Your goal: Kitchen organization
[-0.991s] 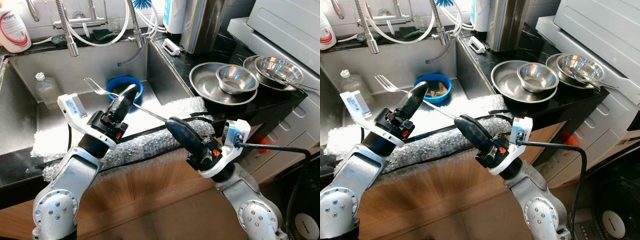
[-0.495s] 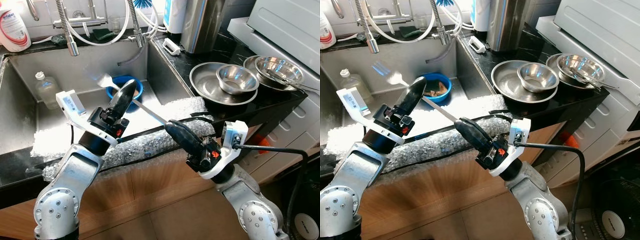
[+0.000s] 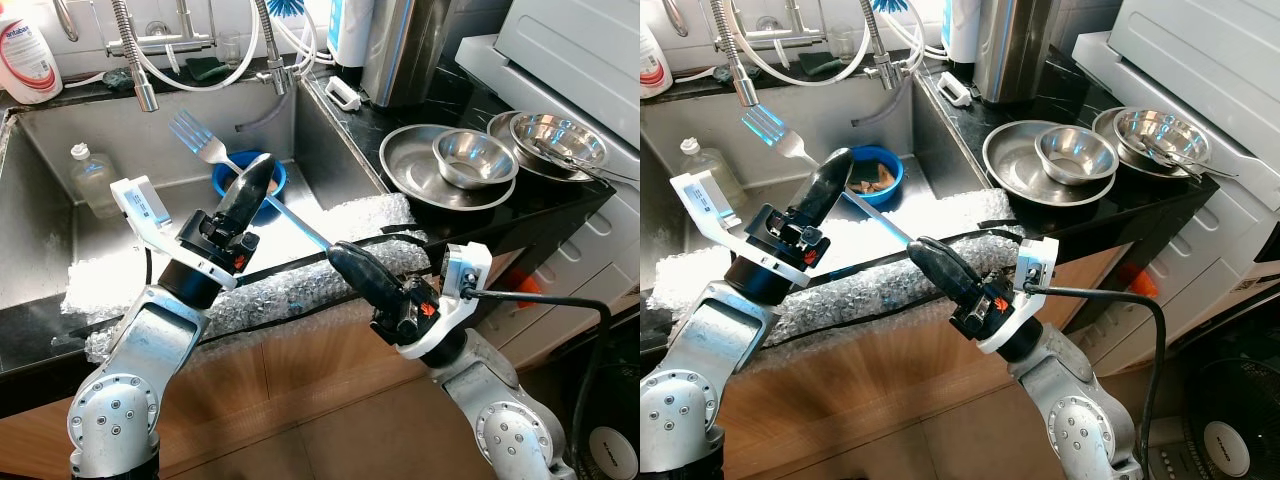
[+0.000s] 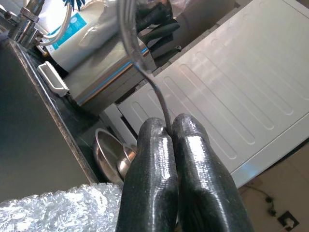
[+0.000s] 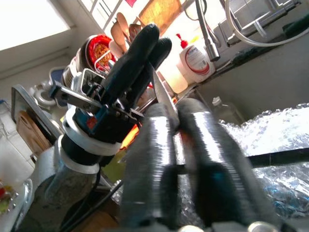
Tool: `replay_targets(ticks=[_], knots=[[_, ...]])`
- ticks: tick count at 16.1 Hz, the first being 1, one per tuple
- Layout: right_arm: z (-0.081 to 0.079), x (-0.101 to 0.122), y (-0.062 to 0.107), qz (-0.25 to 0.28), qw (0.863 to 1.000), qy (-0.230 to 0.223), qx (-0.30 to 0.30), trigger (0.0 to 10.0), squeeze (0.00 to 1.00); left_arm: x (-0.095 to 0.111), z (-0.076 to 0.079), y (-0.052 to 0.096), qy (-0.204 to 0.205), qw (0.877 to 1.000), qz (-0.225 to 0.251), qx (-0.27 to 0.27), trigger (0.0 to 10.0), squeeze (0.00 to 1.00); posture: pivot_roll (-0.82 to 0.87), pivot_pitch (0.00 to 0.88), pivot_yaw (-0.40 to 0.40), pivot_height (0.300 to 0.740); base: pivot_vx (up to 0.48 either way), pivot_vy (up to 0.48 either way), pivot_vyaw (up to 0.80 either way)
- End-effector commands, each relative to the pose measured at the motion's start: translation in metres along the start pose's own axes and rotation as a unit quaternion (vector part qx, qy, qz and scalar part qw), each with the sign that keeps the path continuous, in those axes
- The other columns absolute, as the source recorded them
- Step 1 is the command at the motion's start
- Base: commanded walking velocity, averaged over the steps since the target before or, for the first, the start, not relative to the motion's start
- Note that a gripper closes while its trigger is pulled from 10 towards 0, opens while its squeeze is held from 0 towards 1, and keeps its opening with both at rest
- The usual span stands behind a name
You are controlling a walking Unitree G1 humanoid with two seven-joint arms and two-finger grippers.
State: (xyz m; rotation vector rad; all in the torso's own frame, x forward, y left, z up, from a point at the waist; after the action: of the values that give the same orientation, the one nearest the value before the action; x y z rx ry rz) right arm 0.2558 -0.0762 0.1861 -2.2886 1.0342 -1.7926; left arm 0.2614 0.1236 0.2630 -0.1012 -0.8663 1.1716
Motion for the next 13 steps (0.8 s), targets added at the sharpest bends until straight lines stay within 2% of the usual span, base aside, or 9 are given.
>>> replay_targets(ticks=[1, 5, 7, 9, 10, 11, 12, 13], knots=[[-0.004, 0.005, -0.002, 0.009, 1.000, 0.008, 0.014, 10.0, 1.00, 0.010, -0.006, 0.004, -0.015, 0.999, 0.024, 0.026, 0.0, 0.00, 0.08, 0.133, -0.081, 0.740, 0.000, 0.000, 0.00], [-0.004, 0.004, -0.002, 0.007, 1.000, 0.009, 0.013, 10.0, 1.00, 0.022, -0.007, 0.002, -0.009, 0.997, 0.064, 0.035, 0.0, 0.00, 0.08, 0.135, -0.082, 0.740, 0.000, 0.000, 0.00], [-0.004, 0.003, -0.001, 0.004, 1.000, 0.011, 0.011, 10.0, 1.00, 0.037, -0.010, 0.001, -0.004, 0.992, 0.113, 0.053, 0.0, 0.00, 0.08, 0.135, -0.080, 0.740, 0.000, 0.000, 0.00], [-0.003, 0.003, -0.002, 0.000, 1.000, 0.018, 0.007, 10.0, 1.00, 0.060, -0.013, 0.002, -0.006, 0.980, 0.183, 0.071, 0.0, 0.00, 0.07, 0.134, -0.079, 0.740, 0.000, 0.000, 0.00], [-0.003, 0.003, -0.002, 0.000, 1.000, 0.020, 0.005, 10.0, 1.00, 0.067, -0.014, 0.002, -0.011, 0.976, 0.204, 0.081, 0.0, 0.00, 0.07, 0.133, -0.080, 0.740, 0.000, 0.000, 0.00], [0.000, 0.004, -0.003, -0.001, 1.000, 0.028, -0.005, 10.0, 1.00, 0.076, -0.015, 0.003, -0.032, 0.969, 0.225, 0.098, 0.0, 0.00, 0.08, 0.135, -0.080, 0.740, 0.000, 0.000, 0.00], [0.005, 0.004, -0.003, -0.009, 0.998, 0.051, -0.031, 10.0, 0.71, 0.084, -0.015, 0.002, -0.069, 0.963, 0.235, 0.113, 0.0, 0.00, 0.08, 0.133, -0.078, 0.740, 0.000, 0.000, 0.00], [0.016, 0.009, -0.007, -0.010, 0.992, 0.100, -0.081, 10.0, 0.00, 0.090, -0.017, 0.003, -0.131, 0.952, 0.237, 0.142, 3.9, 0.00, 0.07, 0.134, -0.076, 0.740, 0.000, 0.000, 0.00]])
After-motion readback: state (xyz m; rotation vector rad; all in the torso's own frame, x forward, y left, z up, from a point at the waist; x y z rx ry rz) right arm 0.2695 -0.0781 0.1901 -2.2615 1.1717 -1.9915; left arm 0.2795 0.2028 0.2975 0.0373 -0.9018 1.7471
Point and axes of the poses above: a point about 5 cm out from each wrist's last joint towards the gripper, its own y axis pointing back from the gripper into the wrist, its own x axis along the axis of the wrist's last joint, z = x × y, the point moved 2 cm from there along -y, pointing out of the wrist towards the gripper, and after that the axes turned 7 degrees about y, right-handed, at the moved point
